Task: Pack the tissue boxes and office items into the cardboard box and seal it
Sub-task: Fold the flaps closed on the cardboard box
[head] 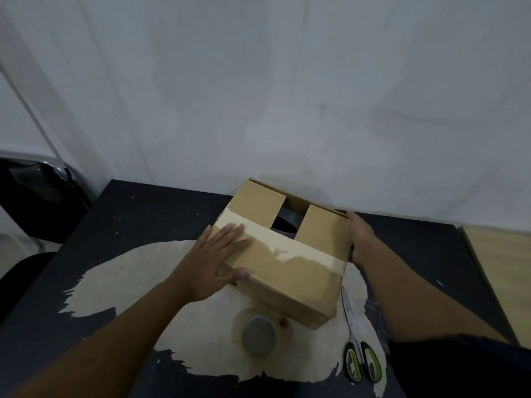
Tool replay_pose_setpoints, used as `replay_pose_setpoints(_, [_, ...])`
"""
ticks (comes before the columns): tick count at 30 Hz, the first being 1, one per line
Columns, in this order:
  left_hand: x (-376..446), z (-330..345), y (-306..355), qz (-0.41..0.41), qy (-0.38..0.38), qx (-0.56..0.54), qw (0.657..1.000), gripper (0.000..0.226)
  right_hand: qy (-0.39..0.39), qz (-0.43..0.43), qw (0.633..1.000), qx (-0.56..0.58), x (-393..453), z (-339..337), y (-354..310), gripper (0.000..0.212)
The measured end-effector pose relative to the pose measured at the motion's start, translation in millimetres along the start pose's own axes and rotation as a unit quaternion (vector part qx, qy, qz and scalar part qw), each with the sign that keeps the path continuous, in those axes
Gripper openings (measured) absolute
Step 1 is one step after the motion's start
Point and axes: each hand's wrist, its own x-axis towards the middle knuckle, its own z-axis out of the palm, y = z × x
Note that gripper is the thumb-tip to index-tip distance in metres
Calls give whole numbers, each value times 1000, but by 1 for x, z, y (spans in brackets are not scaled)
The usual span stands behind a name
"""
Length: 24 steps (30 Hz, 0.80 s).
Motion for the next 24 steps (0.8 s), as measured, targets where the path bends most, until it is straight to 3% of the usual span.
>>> replay_pose_setpoints(5, [3, 0, -1, -6, -13, 13, 1000, 74, 43, -37, 997, 55, 6, 2, -4, 43])
replay_pose_setpoints(10, [3, -3, -4, 2, -32, 13, 999, 72, 20, -28, 994, 103, -14, -3, -2, 26])
replay_pose_setpoints(14, [2, -9, -9, 24, -61, 1, 998, 68, 23, -24, 988, 150, -22, -14, 16, 50])
replay_pose_setpoints(16, [1, -13, -12, 38, -72, -3, 997, 68, 30, -25, 985, 167, -29, -18, 26, 51])
replay_pose_setpoints(24, [-2, -23, -15, 67, -103, -22, 992, 68, 44, -39, 979, 197, -56, -28, 52, 21])
